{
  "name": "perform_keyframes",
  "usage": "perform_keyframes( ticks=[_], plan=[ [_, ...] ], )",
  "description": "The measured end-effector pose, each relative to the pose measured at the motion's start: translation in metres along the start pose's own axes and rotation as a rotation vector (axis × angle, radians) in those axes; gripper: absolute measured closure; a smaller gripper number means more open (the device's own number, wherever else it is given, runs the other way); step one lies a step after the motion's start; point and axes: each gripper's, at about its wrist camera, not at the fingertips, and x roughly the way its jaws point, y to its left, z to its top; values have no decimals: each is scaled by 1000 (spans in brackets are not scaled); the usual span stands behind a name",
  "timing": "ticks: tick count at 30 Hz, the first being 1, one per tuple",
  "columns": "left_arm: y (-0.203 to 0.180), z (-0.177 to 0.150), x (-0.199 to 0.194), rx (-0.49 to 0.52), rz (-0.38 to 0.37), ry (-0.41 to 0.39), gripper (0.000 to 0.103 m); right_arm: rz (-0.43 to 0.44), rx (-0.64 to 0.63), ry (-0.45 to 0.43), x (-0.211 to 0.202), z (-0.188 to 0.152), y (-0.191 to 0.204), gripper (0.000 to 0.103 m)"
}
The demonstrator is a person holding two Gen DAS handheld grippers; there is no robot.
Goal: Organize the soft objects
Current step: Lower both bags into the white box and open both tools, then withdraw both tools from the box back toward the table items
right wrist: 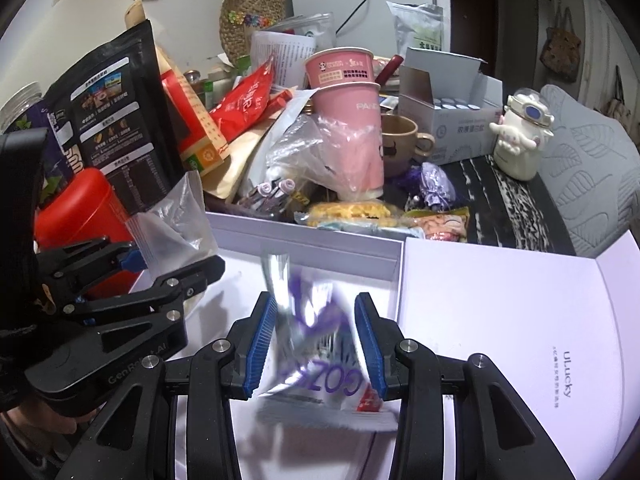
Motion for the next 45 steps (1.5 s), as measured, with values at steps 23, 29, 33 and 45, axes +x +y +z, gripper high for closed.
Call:
perform_keyframes(
  ticks=[23,29,33,45],
  plan=[
    [-7,6,-72,-18,17,-92,31,-86,28,-45,-64,-1,3,43],
    [-15,13,-106,-4,14,-151,31,-104,23,-96,-99,2,8,43],
    [-19,13,-130,-2,10,-186,31,-114,25,-138,-127,1,11,41],
    [-27,-5,-207,-7,8,-284,21,-145,2,-243,-205,-17,32,33]
  ],
)
